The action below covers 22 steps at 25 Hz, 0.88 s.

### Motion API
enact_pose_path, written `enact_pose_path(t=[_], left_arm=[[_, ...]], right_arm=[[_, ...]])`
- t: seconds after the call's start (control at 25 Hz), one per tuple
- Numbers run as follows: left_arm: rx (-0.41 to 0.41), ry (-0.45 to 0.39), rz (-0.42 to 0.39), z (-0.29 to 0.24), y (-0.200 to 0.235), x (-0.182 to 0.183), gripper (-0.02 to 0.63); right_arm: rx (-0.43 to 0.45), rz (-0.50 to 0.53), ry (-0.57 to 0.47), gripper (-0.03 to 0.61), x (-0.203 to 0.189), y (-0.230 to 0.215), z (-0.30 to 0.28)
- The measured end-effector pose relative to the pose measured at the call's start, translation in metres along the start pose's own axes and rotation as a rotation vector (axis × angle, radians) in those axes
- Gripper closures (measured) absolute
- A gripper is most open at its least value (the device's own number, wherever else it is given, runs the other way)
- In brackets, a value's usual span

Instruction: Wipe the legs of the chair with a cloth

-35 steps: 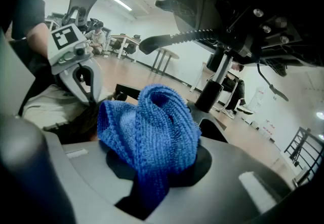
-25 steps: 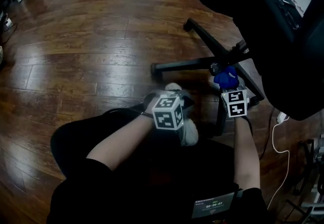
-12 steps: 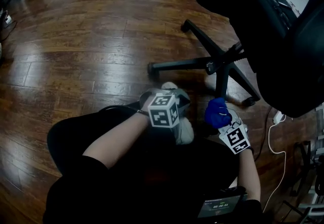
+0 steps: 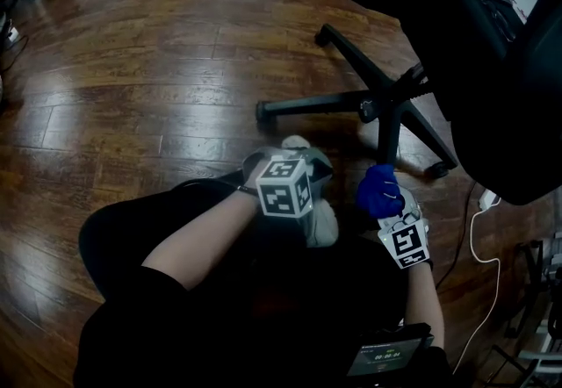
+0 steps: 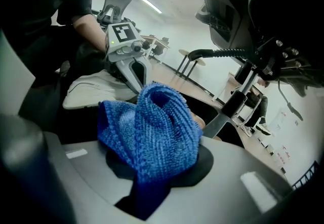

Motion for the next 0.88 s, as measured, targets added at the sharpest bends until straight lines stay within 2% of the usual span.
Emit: enact_pose_path(t=[0.32, 0.48, 0.68, 0.76, 0.88], left_arm=[[-0.024, -0.012, 0.009, -0.001, 0.001, 0.001, 0.613], [-0.034, -0.013, 0.007, 0.000, 0.001, 0.000, 0.613], [-0.022, -0.015, 0.021, 0.001, 0.002, -0.002, 0.613], [-0.014, -0.012, 0.022, 0.000, 0.001, -0.001, 0.613], [0.003, -0.003, 0.018, 0.002, 0.000, -0.003, 0.613]], right_arm=[[-0.191, -0.018, 0.076, 0.485, 0.024, -0.073, -0.076], [-0.244, -0.022, 0.116, 0.483, 0.035, -0.102, -0.107], [-0.253, -0.053, 0.099, 0.483, 0.034, -0.098, -0.102], [-0.217, -0.061, 0.080, 0.483, 0.028, -0.085, -0.086], [-0.113, -0.048, 0.041, 0.483, 0.019, -0.050, -0.054]])
Point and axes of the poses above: the fingertips, and each gripper's own axes: z backward along the fingers, y to its left, x out of its top, the point moved 3 cm from there along z, backward along the fingers, and after that the axes turned 11 degrees about -x, right-handed, at the moved point
